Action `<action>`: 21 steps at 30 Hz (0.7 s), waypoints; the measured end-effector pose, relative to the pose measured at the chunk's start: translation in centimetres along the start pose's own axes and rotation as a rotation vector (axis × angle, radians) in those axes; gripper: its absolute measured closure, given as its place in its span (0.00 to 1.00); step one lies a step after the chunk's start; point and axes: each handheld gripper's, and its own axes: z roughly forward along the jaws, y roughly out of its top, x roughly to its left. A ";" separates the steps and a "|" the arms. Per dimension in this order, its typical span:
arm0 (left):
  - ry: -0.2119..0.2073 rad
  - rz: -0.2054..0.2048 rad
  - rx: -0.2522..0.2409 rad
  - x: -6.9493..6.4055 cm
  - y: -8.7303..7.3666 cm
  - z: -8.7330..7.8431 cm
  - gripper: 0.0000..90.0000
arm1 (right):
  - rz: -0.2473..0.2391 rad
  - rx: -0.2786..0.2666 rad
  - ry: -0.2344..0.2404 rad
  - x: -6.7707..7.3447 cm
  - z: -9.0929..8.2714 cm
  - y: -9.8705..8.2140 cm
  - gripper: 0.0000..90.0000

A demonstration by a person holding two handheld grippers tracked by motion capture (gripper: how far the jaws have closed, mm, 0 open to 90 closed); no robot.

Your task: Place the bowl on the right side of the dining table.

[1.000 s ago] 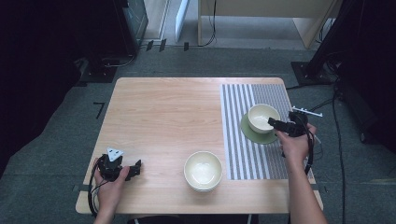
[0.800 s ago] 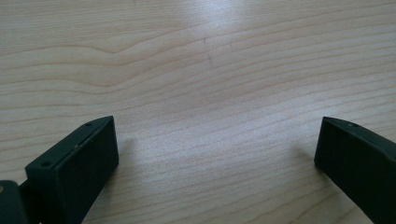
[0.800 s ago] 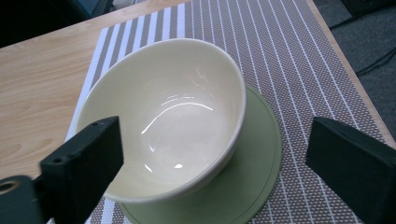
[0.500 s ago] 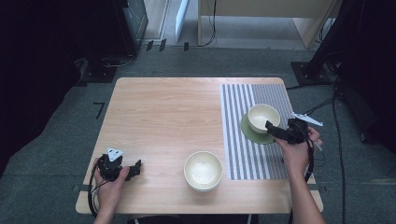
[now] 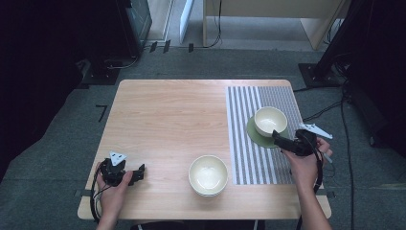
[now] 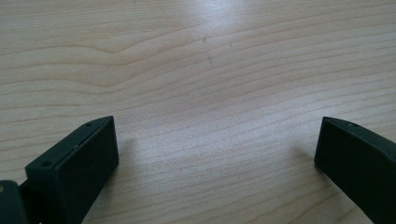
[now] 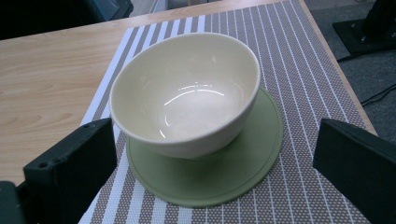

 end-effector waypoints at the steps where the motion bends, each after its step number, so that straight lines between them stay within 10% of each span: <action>1: 0.000 0.000 0.000 0.0 0.0 0.0 0.00 | -0.007 -0.001 0.000 0.0 -0.1 -0.1 0.00; 21: 0.000 0.001 0.000 0.0 0.0 0.0 0.00 | -0.030 -0.001 0.021 -0.3 -2.3 -3.0 0.00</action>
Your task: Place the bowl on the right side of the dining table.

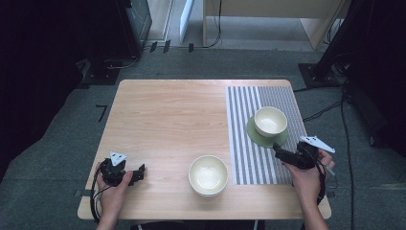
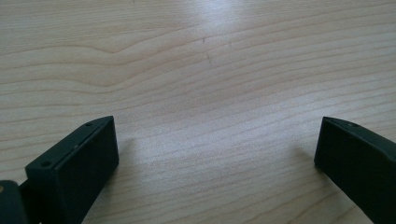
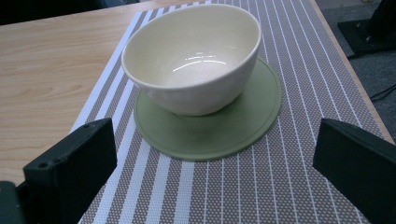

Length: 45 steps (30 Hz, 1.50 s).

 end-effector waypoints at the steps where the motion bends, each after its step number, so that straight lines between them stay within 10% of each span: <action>1: 0.000 0.000 0.000 0.0 0.0 0.0 0.00 | 0.001 0.002 0.000 -0.1 -0.1 -0.2 0.00; 45: 0.000 0.000 0.000 0.0 0.0 0.0 0.00 | 0.034 0.080 -0.071 -4.0 -1.7 -5.8 0.00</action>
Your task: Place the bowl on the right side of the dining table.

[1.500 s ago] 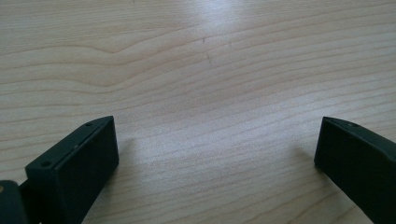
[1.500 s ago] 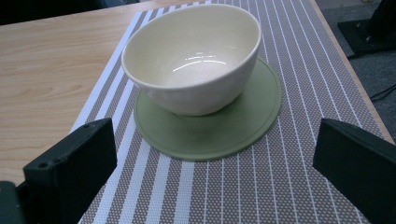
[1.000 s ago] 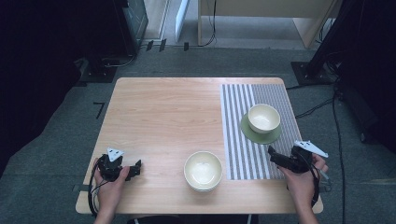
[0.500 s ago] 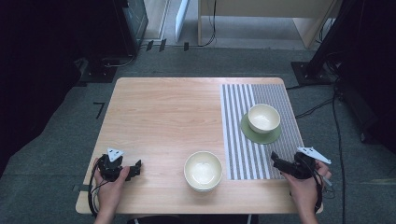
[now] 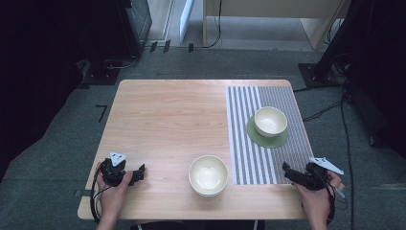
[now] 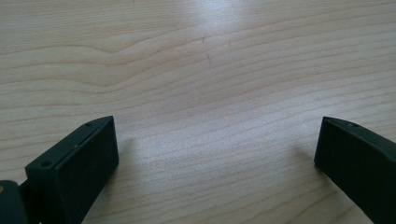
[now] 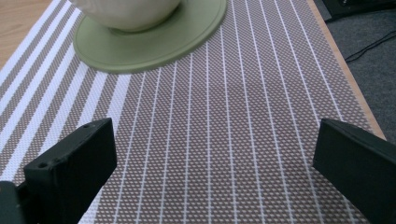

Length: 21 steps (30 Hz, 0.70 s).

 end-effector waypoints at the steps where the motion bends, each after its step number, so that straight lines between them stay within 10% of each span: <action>1: 0.000 0.000 0.000 0.0 0.0 0.0 0.00 | 0.002 0.005 -0.005 0.0 0.0 -0.1 0.00; 21: 0.000 0.000 0.000 0.0 0.0 0.0 0.00 | -0.120 0.082 -0.110 1.0 0.7 -0.9 0.01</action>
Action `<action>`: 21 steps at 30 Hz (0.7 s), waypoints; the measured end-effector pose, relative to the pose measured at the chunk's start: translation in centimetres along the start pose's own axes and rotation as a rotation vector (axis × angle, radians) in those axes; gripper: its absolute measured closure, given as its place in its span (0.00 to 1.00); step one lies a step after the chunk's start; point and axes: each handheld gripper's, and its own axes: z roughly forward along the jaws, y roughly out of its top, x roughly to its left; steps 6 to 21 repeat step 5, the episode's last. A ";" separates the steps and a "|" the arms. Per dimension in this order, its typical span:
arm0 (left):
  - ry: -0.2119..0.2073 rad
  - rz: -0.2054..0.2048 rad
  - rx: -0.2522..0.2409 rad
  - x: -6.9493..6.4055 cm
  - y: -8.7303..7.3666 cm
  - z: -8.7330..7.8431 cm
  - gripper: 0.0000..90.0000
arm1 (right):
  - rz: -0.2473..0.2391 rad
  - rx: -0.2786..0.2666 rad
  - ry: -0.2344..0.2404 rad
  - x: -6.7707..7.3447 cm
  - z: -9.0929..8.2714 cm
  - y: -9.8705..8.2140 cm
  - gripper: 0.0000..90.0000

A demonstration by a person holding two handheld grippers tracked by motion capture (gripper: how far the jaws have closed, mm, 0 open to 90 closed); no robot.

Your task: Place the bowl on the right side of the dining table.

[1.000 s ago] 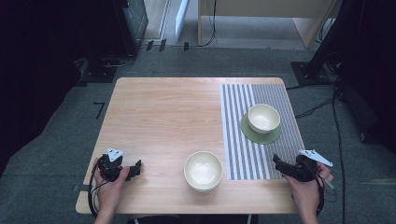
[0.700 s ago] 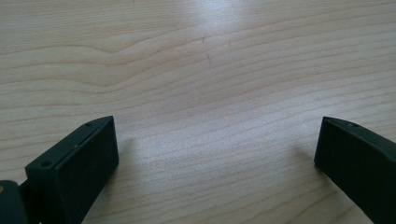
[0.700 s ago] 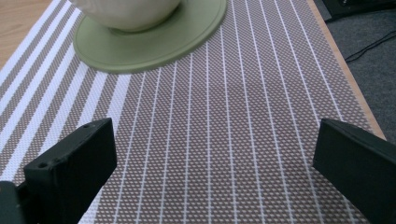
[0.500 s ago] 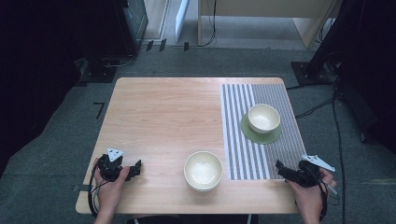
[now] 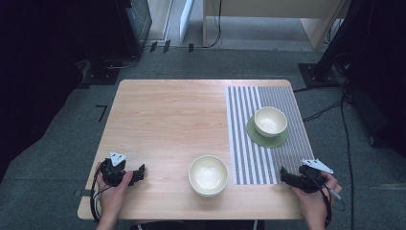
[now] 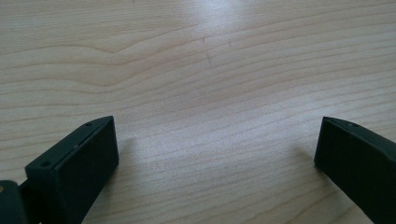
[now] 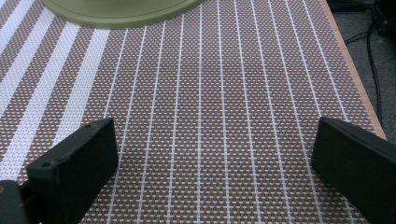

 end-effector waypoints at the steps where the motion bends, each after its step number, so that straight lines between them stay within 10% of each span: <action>1: 0.000 0.000 0.000 0.0 0.0 0.0 0.00 | -0.002 0.001 -0.002 0.0 0.0 0.0 0.01; 21: 0.000 0.000 0.000 0.0 0.0 0.0 0.00 | -0.009 0.003 -0.007 0.1 0.1 0.0 0.01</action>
